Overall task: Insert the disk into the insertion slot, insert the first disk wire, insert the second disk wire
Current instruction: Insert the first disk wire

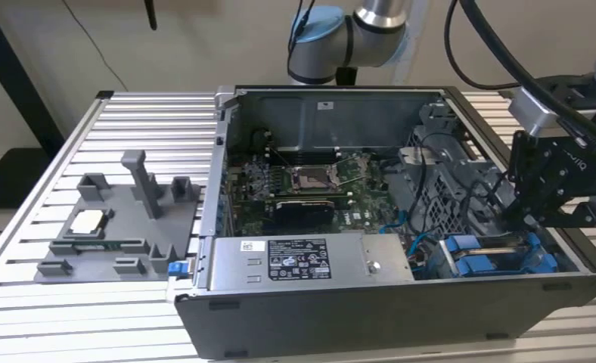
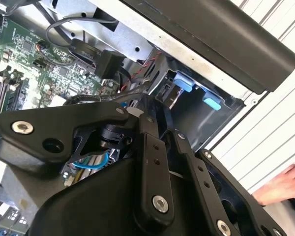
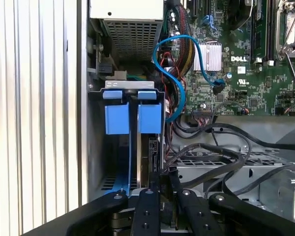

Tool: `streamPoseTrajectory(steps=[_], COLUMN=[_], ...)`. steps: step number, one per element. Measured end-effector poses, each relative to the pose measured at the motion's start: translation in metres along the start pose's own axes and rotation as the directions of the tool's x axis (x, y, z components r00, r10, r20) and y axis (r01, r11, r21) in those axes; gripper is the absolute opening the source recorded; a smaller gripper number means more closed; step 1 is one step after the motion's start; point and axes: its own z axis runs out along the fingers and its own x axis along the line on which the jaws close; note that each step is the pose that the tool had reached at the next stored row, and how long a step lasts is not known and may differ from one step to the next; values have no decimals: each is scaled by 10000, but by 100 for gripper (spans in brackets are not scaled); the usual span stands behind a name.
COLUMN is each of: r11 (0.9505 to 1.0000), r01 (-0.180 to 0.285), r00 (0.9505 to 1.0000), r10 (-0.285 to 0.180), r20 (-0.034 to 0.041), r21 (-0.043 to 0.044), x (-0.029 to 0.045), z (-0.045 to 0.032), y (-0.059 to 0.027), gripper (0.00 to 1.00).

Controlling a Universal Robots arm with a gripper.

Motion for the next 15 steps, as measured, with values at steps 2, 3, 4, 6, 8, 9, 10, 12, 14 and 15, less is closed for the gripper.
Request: streamPoseTrajectory(steps=[2, 3, 4, 6, 8, 9, 10, 12, 14, 15], r11=[10000, 10000, 10000, 10000, 10000, 10000, 10000, 10000, 10000, 10000], r01=[0, 0, 0, 0, 0, -1, -1, -4, -6, -7], r00=[10000, 10000, 10000, 10000, 10000, 10000, 10000, 10000, 10000, 10000], r10=[0, 0, 0, 0, 0, 1, 1, 4, 6, 7], r20=[1, 0, -2, -2, -2, -2, -1, -2, -2, -2], r21=[0, 0, 0, 0, 0, 0, 0, 0, 0, 0], x=[9, 12, 15, 19, 22, 23, 23, 26, 28, 29], z=[9, 14, 19, 31, 44, 51, 57, 70, 83, 89], y=[-3, -3, -4, -5, -6, -7, -8, -10, -12, -14], gripper=[19, 19, 19, 19, 19, 19, 19, 19, 19, 19])
